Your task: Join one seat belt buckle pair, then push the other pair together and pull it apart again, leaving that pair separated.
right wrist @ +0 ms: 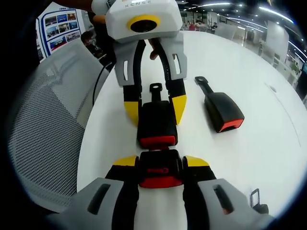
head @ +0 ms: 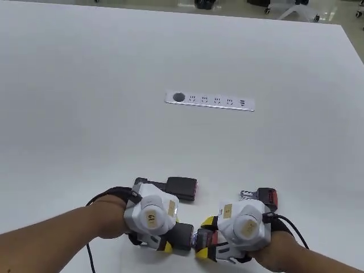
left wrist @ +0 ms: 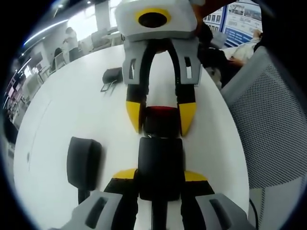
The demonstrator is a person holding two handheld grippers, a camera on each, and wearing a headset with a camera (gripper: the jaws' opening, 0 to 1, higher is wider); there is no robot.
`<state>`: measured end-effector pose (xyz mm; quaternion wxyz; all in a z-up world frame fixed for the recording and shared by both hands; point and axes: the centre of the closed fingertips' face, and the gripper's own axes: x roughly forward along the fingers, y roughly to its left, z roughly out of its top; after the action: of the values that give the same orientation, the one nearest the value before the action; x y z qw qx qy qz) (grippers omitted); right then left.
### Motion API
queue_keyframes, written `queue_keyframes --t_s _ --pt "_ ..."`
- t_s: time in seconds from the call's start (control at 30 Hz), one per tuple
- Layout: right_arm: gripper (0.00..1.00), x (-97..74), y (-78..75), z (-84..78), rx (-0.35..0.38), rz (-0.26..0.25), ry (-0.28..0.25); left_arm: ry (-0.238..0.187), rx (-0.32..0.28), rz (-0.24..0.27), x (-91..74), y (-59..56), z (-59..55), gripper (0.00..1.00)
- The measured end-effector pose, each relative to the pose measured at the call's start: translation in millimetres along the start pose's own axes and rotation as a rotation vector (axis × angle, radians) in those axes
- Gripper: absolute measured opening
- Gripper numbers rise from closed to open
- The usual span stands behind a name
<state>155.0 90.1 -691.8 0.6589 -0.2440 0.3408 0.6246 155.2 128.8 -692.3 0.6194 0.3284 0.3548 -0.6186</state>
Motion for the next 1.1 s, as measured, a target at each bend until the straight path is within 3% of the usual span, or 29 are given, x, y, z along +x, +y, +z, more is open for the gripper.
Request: queue_keyframes --t_s 0.5,1.1 --pt "0.32 -2.5 1.6 -0.4 -0.003 -0.01 -0.05 -0.101 -0.03 -0.007 -1.7 -0.5 0.0 0.34" --pt "0.32 -6.9 5.6 0.3 0.011 -0.014 -0.098 -0.137 -0.033 -0.024 -3.4 -3.4 1.3 0.33"
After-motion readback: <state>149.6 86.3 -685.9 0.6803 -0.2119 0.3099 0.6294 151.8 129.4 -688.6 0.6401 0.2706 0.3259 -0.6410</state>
